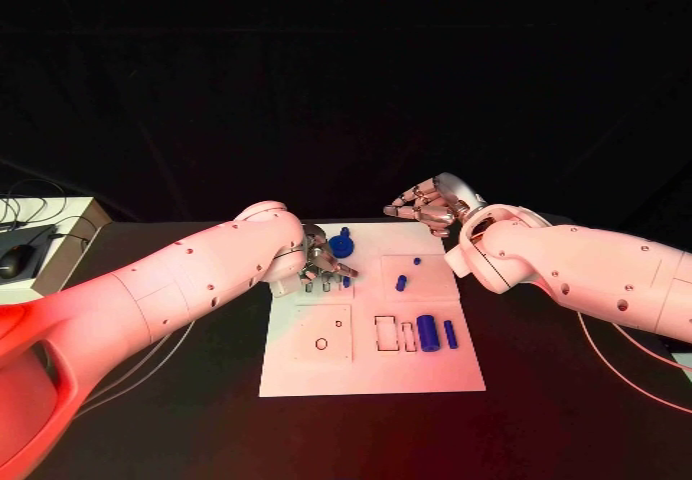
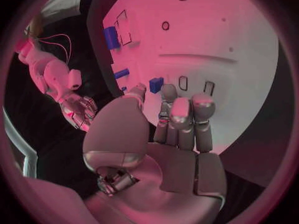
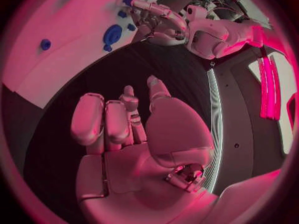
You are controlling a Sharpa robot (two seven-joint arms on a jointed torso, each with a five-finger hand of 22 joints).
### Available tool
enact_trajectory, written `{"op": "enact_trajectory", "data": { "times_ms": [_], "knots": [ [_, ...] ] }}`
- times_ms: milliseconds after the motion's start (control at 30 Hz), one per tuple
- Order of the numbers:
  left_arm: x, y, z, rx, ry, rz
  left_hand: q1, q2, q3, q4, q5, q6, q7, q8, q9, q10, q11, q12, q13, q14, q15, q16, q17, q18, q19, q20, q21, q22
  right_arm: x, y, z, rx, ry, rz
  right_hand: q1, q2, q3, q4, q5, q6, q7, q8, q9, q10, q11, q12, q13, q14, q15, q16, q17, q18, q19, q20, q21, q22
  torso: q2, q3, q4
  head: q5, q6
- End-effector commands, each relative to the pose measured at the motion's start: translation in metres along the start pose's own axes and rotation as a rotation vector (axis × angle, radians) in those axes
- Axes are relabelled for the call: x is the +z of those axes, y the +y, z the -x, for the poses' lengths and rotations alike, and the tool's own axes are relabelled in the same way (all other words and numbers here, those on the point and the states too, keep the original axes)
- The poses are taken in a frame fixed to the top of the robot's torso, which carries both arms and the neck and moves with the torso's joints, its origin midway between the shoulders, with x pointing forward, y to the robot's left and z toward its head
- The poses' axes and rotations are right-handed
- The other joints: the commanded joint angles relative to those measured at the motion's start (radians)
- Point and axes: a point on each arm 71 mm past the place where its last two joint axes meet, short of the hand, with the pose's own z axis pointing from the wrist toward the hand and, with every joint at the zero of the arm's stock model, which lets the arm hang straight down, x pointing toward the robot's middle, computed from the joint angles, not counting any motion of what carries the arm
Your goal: Assemble the parts on the task board
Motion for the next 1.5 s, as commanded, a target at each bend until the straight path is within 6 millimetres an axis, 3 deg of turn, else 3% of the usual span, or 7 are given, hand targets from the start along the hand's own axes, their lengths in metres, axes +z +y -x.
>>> {"op": "enact_trajectory", "data": {
  "times_ms": [33,700,867,1333,1400,1500],
  "knots": [
    [0.0007,-0.0038,-0.0029,0.002,0.03,-0.023,0.012,0.002,0.008,-0.003,0.001,0.007,-0.002,-0.003,0.002,-0.001,0.004,-0.003,-0.001,-0.001,0.008,-0.003,0.002,-0.016,0.002,0.005,-0.005,0.001,0.0001,0.0008,-0.0017,-0.009,0.015,0.009,-0.008,0.001,-0.002,0.001,0.006,0.005,0.001,-0.005,0.001,0.005,-0.001,-0.004,0.001,0.001,-0.002,-0.003,-0.001,0.003,0.045,-0.004,-0.003,0.146,0.001,-0.0003,-0.0015,-0.002,-0.002],
    [0.0025,-0.0035,-0.0046,-0.004,0.039,-0.025,0.021,0.022,0.003,-0.022,0.001,0.009,-0.003,-0.006,0.005,-0.001,0.003,-0.002,-0.001,-0.001,0.007,0.001,0.003,-0.017,0.003,0.006,-0.008,0.016,0.0009,0.0018,-0.004,-0.009,0.023,0.01,-0.008,0.003,-0.003,-0.001,0.006,0.006,0.0,-0.006,0.002,0.006,-0.001,-0.003,0.002,0.001,-0.002,-0.003,-0.001,0.003,0.045,-0.004,-0.004,0.146,-0.001,0.0005,0.0007,-0.004,-0.009],
    [0.0026,-0.0032,-0.0047,-0.004,0.044,-0.026,0.037,0.061,-0.004,-0.06,0.001,0.009,-0.005,-0.007,0.006,-0.002,0.001,-0.002,0.0,-0.001,0.006,0.001,0.003,-0.017,0.003,0.005,-0.011,0.022,0.001,0.0018,-0.0046,-0.009,0.027,0.01,-0.008,0.003,-0.003,-0.001,0.006,0.006,0.0,-0.006,0.002,0.006,-0.001,-0.003,0.002,0.001,-0.002,-0.003,-0.001,0.003,0.045,-0.004,-0.004,0.146,-0.001,-0.0002,0.0006,-0.005,-0.01],
    [0.0038,-0.0028,-0.005,0.0,0.052,-0.027,0.081,0.078,0.123,-0.114,0.002,0.012,-0.014,-0.011,0.002,-0.002,-0.006,-0.007,-0.001,0.0,0.0,0.005,0.012,-0.021,0.006,0.001,-0.014,0.038,0.0009,0.0013,-0.0049,-0.009,0.031,0.008,-0.007,0.004,-0.004,-0.003,0.007,0.006,0.0,-0.006,0.002,0.007,-0.001,-0.003,0.002,0.0,-0.002,-0.004,-0.002,0.003,0.045,-0.004,-0.005,0.146,-0.001,0.0012,-0.0005,-0.005,-0.011],
    [0.0038,-0.0028,-0.005,-0.002,0.052,-0.029,0.072,0.064,0.161,-0.116,0.001,0.013,-0.015,-0.011,0.001,0.0,-0.006,-0.008,0.0,0.0,0.0,0.005,0.013,-0.022,0.007,0.0,-0.015,0.042,0.0009,0.0011,-0.0048,-0.01,0.032,0.008,-0.007,0.004,-0.004,-0.003,0.007,0.006,0.0,-0.006,0.002,0.007,-0.001,-0.003,0.002,0.0,-0.002,-0.004,-0.002,0.003,0.045,-0.004,-0.005,0.146,-0.001,0.0012,0.0,-0.005,-0.012],
    [0.0038,-0.0028,-0.0049,-0.006,0.051,-0.032,0.079,0.063,0.199,-0.128,0.003,0.011,-0.016,-0.013,0.001,-0.002,-0.007,-0.013,-0.002,0.0,-0.001,0.005,0.014,-0.023,0.006,-0.001,-0.018,0.044,0.0008,0.0008,-0.0047,-0.01,0.033,0.007,-0.007,0.004,-0.004,-0.003,0.007,0.006,0.0,-0.006,0.002,0.007,-0.001,-0.003,0.002,0.0,-0.002,-0.004,-0.002,0.003,0.045,-0.004,-0.005,0.146,-0.001,0.0011,0.0002,-0.005,-0.012]
  ]
}}
